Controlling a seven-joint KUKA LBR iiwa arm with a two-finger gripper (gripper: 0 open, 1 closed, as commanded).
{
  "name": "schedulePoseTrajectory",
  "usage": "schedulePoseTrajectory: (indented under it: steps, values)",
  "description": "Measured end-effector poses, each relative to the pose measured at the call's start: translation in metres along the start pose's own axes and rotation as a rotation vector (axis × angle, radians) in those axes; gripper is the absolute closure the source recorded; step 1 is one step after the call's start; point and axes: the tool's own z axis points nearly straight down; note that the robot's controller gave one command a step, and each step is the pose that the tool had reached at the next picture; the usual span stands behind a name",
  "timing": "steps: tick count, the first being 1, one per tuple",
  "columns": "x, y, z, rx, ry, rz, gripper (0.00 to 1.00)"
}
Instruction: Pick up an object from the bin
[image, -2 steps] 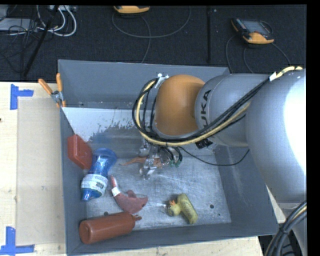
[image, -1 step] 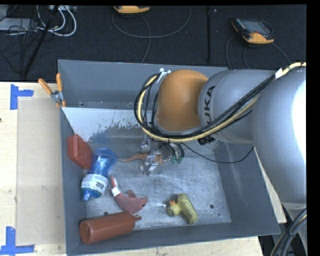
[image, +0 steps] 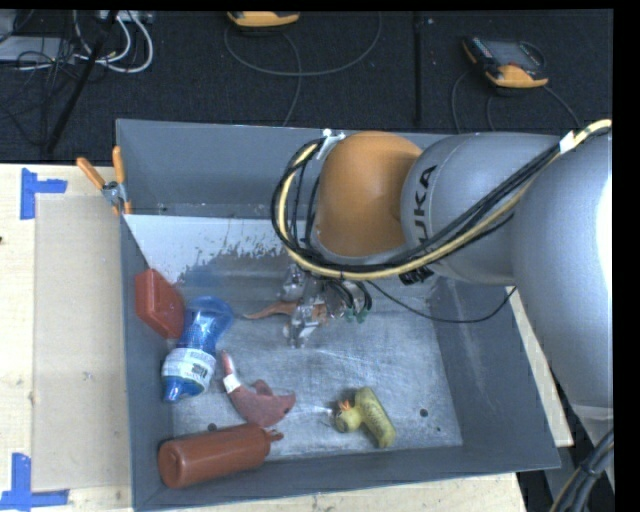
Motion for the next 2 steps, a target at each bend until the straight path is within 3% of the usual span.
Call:
schedulePoseTrajectory:
  steps: [2]
  values:
    - [0.0002,0.0000,-0.0154,0.000,0.001,0.000,1.00]
